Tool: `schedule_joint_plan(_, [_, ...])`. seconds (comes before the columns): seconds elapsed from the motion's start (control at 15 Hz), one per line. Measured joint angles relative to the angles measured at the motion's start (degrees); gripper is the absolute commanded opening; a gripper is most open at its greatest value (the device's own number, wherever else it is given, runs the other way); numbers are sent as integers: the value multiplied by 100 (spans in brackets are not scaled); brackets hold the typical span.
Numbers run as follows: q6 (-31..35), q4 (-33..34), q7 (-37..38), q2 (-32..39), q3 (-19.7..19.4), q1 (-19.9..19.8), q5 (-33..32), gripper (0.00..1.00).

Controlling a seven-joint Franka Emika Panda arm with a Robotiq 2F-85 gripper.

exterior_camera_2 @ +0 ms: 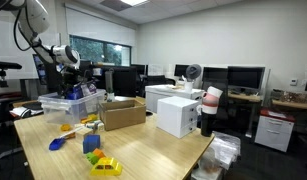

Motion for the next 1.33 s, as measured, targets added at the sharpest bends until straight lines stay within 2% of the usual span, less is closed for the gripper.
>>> schedule_joint_plan(0.4, [-349, 365, -37, 36, -30, -302, 492, 98])
schedule_joint_plan(0.87, [-764, 555, -79, -78, -30, -572, 1332, 100])
schedule_joint_plan(1.33, [-794, 568, -79, -394, -96, -851, 2152, 100])
